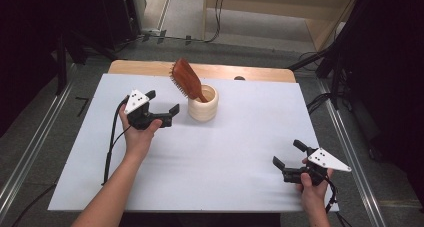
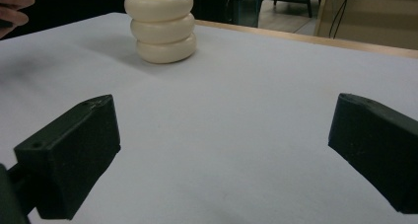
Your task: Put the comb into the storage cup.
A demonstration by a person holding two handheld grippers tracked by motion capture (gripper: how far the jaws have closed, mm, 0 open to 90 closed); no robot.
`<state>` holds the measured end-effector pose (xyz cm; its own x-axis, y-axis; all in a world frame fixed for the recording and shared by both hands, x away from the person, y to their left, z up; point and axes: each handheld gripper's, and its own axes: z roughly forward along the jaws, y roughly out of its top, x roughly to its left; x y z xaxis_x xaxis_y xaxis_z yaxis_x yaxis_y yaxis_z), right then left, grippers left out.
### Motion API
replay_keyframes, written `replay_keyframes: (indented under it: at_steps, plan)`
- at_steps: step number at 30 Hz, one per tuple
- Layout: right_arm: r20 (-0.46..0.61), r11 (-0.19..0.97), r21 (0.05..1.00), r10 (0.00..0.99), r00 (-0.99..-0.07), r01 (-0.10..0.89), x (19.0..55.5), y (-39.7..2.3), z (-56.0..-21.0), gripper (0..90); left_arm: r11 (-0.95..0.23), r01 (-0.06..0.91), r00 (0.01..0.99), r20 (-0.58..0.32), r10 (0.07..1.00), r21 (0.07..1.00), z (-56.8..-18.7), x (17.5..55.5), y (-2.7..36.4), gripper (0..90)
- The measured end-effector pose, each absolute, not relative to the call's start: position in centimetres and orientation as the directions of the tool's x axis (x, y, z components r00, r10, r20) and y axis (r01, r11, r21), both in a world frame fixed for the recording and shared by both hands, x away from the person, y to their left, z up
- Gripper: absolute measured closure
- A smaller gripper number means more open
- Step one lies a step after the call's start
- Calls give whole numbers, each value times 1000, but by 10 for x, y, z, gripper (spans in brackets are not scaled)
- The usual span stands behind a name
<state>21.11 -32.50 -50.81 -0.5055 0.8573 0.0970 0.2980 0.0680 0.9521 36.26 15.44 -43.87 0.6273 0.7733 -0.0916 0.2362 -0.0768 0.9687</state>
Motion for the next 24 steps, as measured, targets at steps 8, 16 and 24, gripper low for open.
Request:
replay_keyframes:
  at_steps: [8,16,24]
  plan:
    - [95,71,952,857,-506,299,211,-324,-508,0,-80,228,620,-81,781,970,-441,351,167,0]
    - [95,71,952,857,-507,298,211,-324,-508,0,-85,231,613,-77,786,969,-448,339,178,0]
    - [94,72,952,856,-508,298,211,-323,-508,0,-79,229,599,-77,797,970,-451,329,191,0]
